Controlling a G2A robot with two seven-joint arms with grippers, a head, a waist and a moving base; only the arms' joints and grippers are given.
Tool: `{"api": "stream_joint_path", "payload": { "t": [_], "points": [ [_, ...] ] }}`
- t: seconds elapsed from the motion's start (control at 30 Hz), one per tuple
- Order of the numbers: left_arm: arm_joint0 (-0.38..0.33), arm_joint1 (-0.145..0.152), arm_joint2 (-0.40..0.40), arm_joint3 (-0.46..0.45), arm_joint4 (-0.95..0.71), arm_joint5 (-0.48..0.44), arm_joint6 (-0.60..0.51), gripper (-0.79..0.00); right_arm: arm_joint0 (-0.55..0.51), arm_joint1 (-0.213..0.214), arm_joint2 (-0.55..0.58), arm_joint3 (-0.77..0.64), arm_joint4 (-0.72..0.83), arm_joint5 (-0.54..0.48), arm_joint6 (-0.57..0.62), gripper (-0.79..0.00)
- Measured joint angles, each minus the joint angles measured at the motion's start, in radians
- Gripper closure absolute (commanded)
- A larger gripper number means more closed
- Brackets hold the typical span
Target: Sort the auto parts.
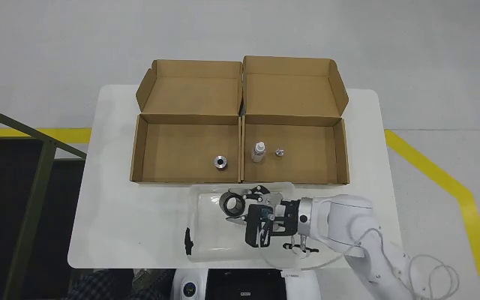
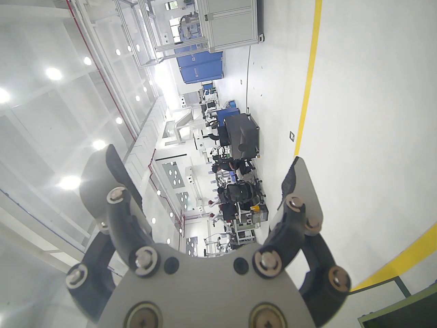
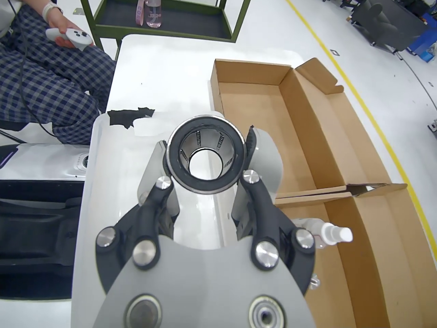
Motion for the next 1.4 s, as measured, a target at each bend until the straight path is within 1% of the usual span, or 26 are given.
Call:
{"api": "stream_joint_path", "payload": {
  "t": [0.23, 0.53, 1.03, 1.4],
  "points": [
    [0.000, 0.000, 0.000, 0.000, 0.000, 0.000, 0.000, -0.785, -0.033, 0.014, 0.088, -0.037, 0.049, 0.000, -0.038, 0.000],
    [0.000, 0.000, 0.000, 0.000, 0.000, 0.000, 0.000, -0.785, -0.063, 0.027, 0.167, -0.071, 0.087, 0.005, -0.076, 0.000],
    [0.000, 0.000, 0.000, 0.000, 0.000, 0.000, 0.000, -0.785, -0.092, 0.041, 0.265, -0.098, 0.138, 0.028, -0.134, 0.000],
    [0.000, 0.000, 0.000, 0.000, 0.000, 0.000, 0.000, -0.785, -0.089, 0.047, 0.294, -0.089, 0.162, 0.039, -0.152, 0.000]
  ]
}}
